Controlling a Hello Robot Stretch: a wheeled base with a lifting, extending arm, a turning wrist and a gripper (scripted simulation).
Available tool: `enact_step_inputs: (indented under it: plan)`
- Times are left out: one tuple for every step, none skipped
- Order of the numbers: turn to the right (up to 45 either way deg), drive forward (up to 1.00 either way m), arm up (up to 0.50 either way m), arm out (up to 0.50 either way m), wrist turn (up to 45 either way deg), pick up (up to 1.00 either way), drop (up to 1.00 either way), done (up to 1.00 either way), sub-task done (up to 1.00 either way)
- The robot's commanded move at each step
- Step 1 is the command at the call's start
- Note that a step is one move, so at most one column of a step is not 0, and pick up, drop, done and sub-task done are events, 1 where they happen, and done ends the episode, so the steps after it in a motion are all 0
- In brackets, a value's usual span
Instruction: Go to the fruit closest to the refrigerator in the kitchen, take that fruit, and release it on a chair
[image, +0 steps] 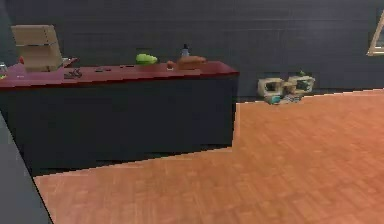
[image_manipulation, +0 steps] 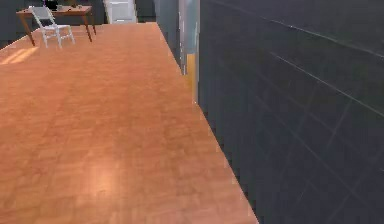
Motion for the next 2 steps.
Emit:
enact_step_inputs:
  plan:
    - [45.0,0.0,0.0,0.0,0.0,0.0,0.0,0.0,0.0]
    - [24.0,0.0,0.0,0.0,0.0,0.0,0.0,0.0,0.0]
